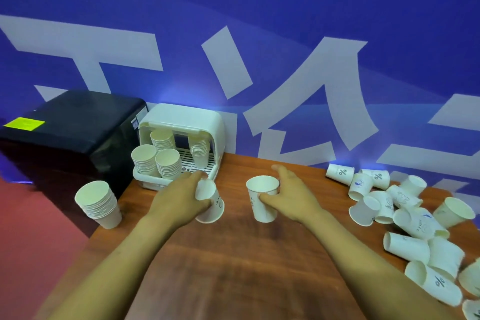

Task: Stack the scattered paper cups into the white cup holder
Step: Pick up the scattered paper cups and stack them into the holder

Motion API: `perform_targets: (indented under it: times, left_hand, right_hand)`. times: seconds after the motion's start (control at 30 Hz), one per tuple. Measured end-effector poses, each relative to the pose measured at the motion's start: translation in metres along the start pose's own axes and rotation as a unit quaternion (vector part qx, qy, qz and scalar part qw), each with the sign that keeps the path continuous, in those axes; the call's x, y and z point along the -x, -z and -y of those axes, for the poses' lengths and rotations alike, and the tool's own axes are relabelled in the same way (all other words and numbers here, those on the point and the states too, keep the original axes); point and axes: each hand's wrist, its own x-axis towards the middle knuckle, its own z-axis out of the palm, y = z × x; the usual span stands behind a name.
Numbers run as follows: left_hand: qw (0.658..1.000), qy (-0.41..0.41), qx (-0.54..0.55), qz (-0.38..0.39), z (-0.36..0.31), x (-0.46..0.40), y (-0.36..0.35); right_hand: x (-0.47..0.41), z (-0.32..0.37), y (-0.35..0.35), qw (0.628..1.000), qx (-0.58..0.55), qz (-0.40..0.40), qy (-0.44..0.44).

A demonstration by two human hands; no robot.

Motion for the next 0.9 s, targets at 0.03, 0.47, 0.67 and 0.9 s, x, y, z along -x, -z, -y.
perform_targets:
  times: [0.03,0.47,0.67,0.9]
  left_hand:
    - [1.000,-0.001,-0.004,-0.008,0.003,-0.008,0.007]
    - [0.999,-0.046,0.003,0.001,0.066,-0.097,0.046]
    - [0.998,-0.053,-0.009,-0.016,0.131,-0.128,0.091]
    - [0.999,-0.035,-0.009,-0.020,0.202,-0.153,0.129]
  right_hand:
    - [-0.008,0.006,-0.001,1.000,0.008,-0.001,0.005]
    - [-0.077,0.072,-0.039,0.997,0.072,-0.003,-0.015]
    - [-0.106,0.128,-0.073,0.999,0.033,-0.021,-0.035]
    - [-0.139,0.199,-0.129,0.998,-0.008,-0.040,-0.045]
